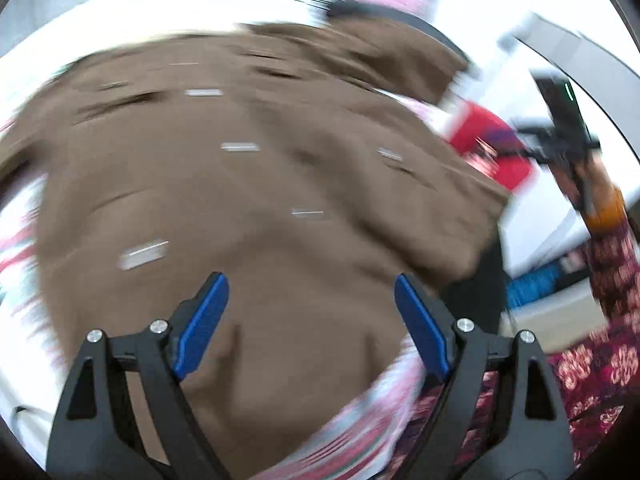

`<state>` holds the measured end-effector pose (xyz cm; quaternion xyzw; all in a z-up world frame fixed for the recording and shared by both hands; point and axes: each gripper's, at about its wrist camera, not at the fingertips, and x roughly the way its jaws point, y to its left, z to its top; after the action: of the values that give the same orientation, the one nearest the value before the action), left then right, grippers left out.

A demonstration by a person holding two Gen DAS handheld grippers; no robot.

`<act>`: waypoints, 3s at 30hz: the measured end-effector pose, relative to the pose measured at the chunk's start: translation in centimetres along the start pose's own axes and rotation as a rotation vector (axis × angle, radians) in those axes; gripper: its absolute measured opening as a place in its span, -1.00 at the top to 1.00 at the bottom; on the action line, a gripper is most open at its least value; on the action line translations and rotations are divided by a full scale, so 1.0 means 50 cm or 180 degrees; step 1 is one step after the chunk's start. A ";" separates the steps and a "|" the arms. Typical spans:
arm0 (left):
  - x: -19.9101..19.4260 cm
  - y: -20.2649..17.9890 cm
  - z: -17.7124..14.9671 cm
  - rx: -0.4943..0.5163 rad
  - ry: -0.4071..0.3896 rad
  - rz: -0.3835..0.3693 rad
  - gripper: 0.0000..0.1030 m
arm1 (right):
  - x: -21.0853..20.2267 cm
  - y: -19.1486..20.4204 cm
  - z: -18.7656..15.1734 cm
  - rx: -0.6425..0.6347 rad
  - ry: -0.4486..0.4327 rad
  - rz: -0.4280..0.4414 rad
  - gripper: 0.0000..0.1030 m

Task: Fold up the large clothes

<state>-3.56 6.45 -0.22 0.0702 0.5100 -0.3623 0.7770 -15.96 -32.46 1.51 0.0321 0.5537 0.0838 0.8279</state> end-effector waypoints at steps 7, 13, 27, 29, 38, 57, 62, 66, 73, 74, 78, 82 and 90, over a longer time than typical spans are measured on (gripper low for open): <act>-0.071 0.246 -0.108 -0.1204 0.0122 0.0772 -0.66 | 0.104 -0.058 -0.013 0.0564 0.0299 0.0292 -0.34; 0.018 0.271 -0.201 -0.1870 0.0475 -0.0255 0.33 | 0.156 -0.075 -0.027 0.0895 0.0394 0.0709 0.02; -0.014 0.243 -0.224 -0.1573 0.0593 0.0574 0.71 | 0.012 -0.127 -0.083 0.0891 0.0193 -0.0179 0.98; -0.014 0.242 -0.213 -0.1557 0.0545 0.0580 0.69 | 0.046 -0.133 -0.099 0.0969 0.0321 -0.0264 0.93; -0.143 0.317 -0.146 -0.1880 -0.0409 0.0796 -0.56 | 0.006 -0.038 0.028 0.0614 -0.0252 -0.0178 -0.35; -0.082 0.706 -0.080 -0.3860 -0.1318 0.0362 -0.56 | 0.213 0.241 0.404 -0.0234 -0.0020 0.0239 -0.36; -0.015 0.824 -0.113 -0.4495 -0.1441 0.0119 -0.52 | 0.280 0.292 0.458 -0.0465 0.0138 0.0239 -0.36; 0.027 0.883 -0.118 -0.4801 -0.1580 -0.0029 -0.13 | 0.332 0.321 0.486 -0.0533 0.0253 0.0240 -0.36; -0.033 0.813 -0.124 -0.4226 -0.1917 0.0350 0.93 | 0.375 0.381 0.509 -0.0600 0.0302 0.0320 -0.36; -0.046 0.789 -0.138 -0.4062 -0.1960 0.0380 0.93 | 0.378 0.386 0.510 -0.0602 0.0294 0.0338 -0.36; -0.004 0.738 -0.228 -0.4021 -0.1449 0.0217 0.92 | 0.389 0.387 0.511 -0.0564 0.0288 0.0395 -0.36; 0.063 0.735 -0.295 -0.4156 -0.0946 0.0131 0.95 | 0.411 0.381 0.509 -0.0432 0.0325 0.0476 -0.36; 0.107 0.760 -0.341 -0.4781 -0.1631 -0.0937 -0.56 | 0.414 0.387 0.496 -0.0341 0.0307 0.0651 -0.36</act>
<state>9.05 39.63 -22.64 -0.6238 0.4274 -0.0262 0.6538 12.65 -8.82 -4.97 0.0400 0.5814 0.1988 0.7880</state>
